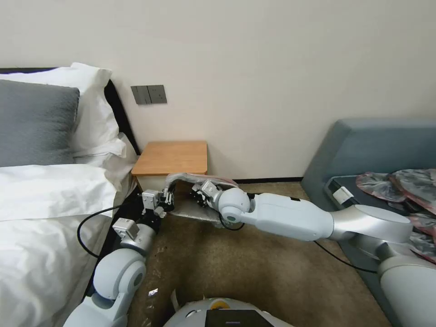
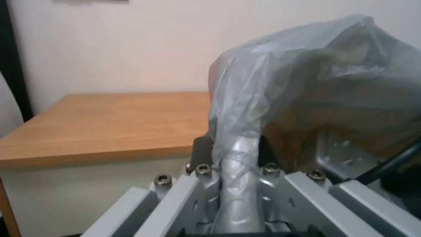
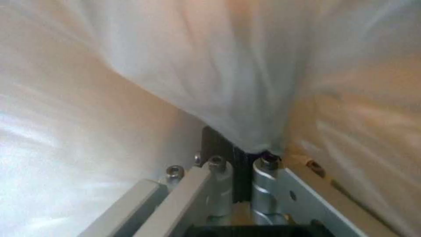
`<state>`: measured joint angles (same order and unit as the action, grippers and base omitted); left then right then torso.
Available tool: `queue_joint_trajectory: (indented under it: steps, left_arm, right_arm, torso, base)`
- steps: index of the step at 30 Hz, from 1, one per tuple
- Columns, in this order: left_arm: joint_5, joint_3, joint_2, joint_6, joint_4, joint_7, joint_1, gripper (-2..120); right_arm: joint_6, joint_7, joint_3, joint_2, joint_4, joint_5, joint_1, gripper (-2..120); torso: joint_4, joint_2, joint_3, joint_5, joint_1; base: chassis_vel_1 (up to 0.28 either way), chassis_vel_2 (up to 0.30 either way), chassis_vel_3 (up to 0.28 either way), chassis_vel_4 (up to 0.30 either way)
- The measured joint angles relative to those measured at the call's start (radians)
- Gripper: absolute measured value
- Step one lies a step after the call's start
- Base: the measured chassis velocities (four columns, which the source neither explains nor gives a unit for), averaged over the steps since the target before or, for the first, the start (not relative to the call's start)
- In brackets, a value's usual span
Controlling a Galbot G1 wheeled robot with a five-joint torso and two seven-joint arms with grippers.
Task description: Pick up the garbage bag from the table and place it over the trash can.
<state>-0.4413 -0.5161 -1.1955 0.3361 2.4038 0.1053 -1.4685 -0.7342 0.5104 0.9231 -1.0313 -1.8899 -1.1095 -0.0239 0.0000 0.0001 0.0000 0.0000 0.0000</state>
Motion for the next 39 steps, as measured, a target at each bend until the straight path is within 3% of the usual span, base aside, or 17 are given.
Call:
queue_joint_trajectory:
  steps: [13, 39]
  left_arm:
    - [-0.042, 0.009, -0.008, 0.018, -0.033, 0.014, 0.02, 3]
    - [-0.103, 0.0, -0.004, 0.051, -0.056, 0.038, 0.053, 3]
  right_arm:
    - [0.0, 0.032, -0.015, 0.011, -0.057, -0.078, -0.009, 0]
    - [0.001, 0.032, -0.01, 0.034, -0.086, -0.084, -0.007, 0]
  torso:
    - [0.0, 0.0, 0.0, 0.0, 0.0]
    - [-0.0001, 0.0, 0.0, 0.0, 0.0]
  base:
    - [0.0, 0.0, 0.0, 0.0]
    - [0.0, 0.0, 0.0, 0.0]
